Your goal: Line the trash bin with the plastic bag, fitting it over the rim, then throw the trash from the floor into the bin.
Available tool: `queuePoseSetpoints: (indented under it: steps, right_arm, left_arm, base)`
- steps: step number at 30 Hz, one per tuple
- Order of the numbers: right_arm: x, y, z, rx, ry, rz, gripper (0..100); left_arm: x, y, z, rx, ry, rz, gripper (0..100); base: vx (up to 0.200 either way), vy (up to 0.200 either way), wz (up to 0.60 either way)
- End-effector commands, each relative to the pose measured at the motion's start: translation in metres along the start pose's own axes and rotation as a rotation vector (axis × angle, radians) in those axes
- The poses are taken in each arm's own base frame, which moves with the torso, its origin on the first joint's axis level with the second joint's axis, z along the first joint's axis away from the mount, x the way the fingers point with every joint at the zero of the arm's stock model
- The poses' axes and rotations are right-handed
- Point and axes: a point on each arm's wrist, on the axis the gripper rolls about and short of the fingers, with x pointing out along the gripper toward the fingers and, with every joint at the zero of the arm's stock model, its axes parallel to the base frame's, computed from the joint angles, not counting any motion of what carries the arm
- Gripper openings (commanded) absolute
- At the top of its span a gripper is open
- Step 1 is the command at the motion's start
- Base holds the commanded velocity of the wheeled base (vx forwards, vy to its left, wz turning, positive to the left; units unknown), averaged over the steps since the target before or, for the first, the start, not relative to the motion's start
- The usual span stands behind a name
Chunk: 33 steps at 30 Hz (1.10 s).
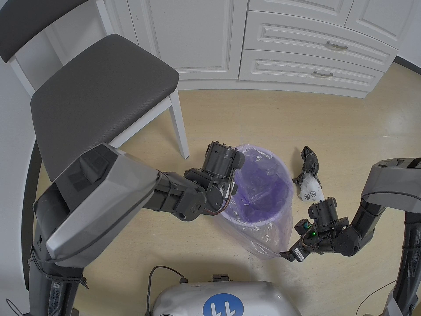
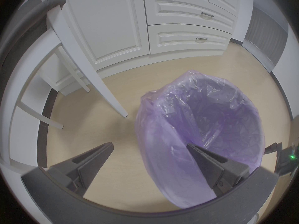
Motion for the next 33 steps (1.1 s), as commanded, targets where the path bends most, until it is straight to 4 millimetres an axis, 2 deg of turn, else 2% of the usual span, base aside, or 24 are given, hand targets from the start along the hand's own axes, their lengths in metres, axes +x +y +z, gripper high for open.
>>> queuePoseSetpoints:
  steps: [1,3,7,10,24,25,29,33]
  right_arm:
    - [-0.001,-0.003,0.000,0.005,-0.004,-0.007,100]
    - [-0.004,-0.008,0.001,0.015,-0.014,-0.017,100]
    - [-0.008,-0.011,0.003,0.019,-0.023,-0.022,100]
    - [-0.010,-0.013,0.003,0.022,-0.023,-0.027,100]
    - [-0.023,-0.014,0.002,-0.004,-0.031,-0.033,100]
    - [-0.025,-0.015,0.000,-0.025,-0.026,-0.033,100]
    - [-0.023,-0.014,-0.002,-0.041,-0.017,-0.030,100]
    - [-0.011,-0.012,-0.007,-0.044,0.010,-0.019,100]
  left_arm:
    - [-0.011,0.015,0.010,-0.019,-0.011,0.014,100]
    - [-0.020,0.032,0.013,-0.026,-0.007,0.033,100]
    - [-0.023,0.048,0.009,-0.036,0.014,0.049,100]
    - [-0.022,0.054,-0.002,-0.027,0.046,0.058,100]
    - [-0.013,0.055,-0.027,-0.086,0.108,0.043,100]
    - [-0.013,0.056,-0.034,-0.092,0.128,0.045,100]
    - [-0.012,0.056,-0.042,-0.119,0.141,0.023,100]
    - [-0.003,0.060,-0.059,-0.151,0.150,0.027,100]
  base:
    - [0.000,0.000,0.00]
    - [0.000,0.000,0.00]
    - [0.000,0.000,0.00]
    - [0.000,0.000,0.00]
    - [0.000,0.000,0.00]
    - [0.000,0.000,0.00]
    - [0.000,0.000,0.00]
    - [0.000,0.000,0.00]
